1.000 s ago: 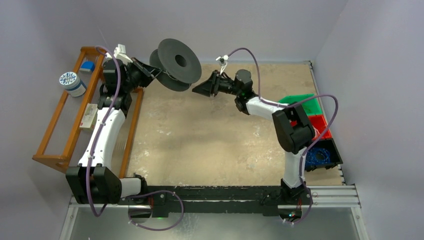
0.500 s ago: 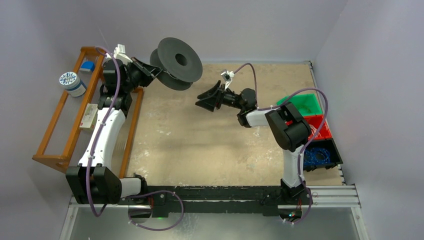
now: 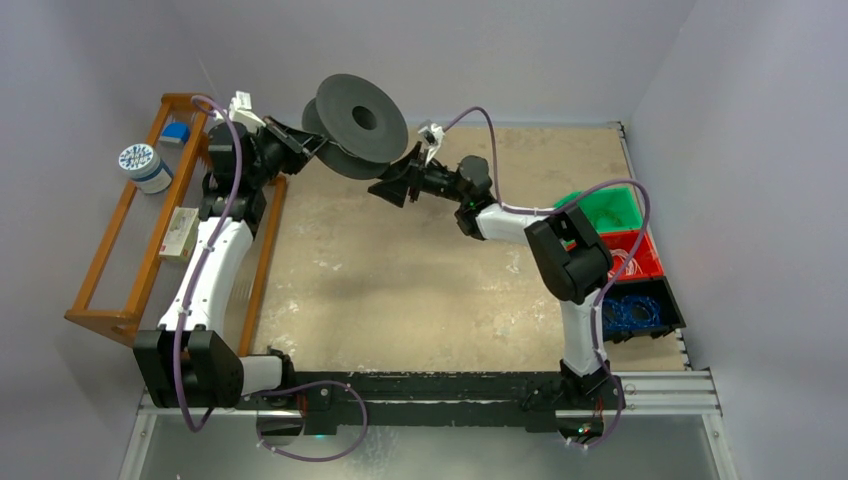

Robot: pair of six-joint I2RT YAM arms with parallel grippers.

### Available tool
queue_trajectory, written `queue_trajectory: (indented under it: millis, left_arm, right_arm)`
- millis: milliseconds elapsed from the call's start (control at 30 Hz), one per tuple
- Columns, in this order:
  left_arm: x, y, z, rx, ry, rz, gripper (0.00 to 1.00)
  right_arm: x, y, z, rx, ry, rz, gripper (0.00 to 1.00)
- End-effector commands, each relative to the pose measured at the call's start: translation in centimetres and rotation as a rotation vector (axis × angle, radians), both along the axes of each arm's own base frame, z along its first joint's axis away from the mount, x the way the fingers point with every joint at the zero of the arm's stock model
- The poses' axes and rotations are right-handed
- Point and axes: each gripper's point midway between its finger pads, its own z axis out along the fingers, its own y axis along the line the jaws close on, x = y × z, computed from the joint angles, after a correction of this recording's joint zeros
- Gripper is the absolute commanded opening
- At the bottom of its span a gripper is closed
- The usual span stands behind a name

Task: Wrap the cables
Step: Wrap the cable around the cable reel.

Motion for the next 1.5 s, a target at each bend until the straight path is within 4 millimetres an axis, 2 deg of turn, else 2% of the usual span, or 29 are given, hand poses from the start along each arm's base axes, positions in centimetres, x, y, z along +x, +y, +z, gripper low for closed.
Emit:
queue_trajectory:
  millis: [0,167,433,800,1133,1333,1467]
  left_arm:
    - [-0.8,-0.8,4.9,-0.042,-0.156,-0.048,0.00]
    - [-0.8,-0.8,4.9,-0.039,-0.154,-0.045,0.00]
    - [-0.9,-0.8,4.8,-0.042,-0.151,-0.044,0.00]
    - [-1.0,-0.7,4.7,-0.043,-0.152,-0.042,0.00]
    - [-0.9,-0.7,4.2,-0.046,-0.146,-0.043,0.00]
    - [-1.0,-0.8,4.2,-0.048,-0.146,-0.045,0.00]
    - [-1.0,-0.8,4.4,-0.048,-0.148,-0.045,0.00]
  right_arm:
    - [2.0,1.4,-0.5,-0.068,-0.006,-0.055,0.64]
    - [1.4,1.4,-1.4,-0.109,0.030,-0.026,0.60]
    - [2.1,0.1,-2.7,-0.178,0.034,-0.124,0.59]
    - [-0.5,0.2,0.4,-0.063,-0.113,-0.011,0.62]
    - [3.3,0.3,0.8,-0.146,-0.117,-0.141,0.64]
    - [4.1,-0.2,1.1,-0.169,-0.166,-0.148,0.63]
    - [3.6,-0.5,0.7,-0.190,-0.237,-0.131,0.62]
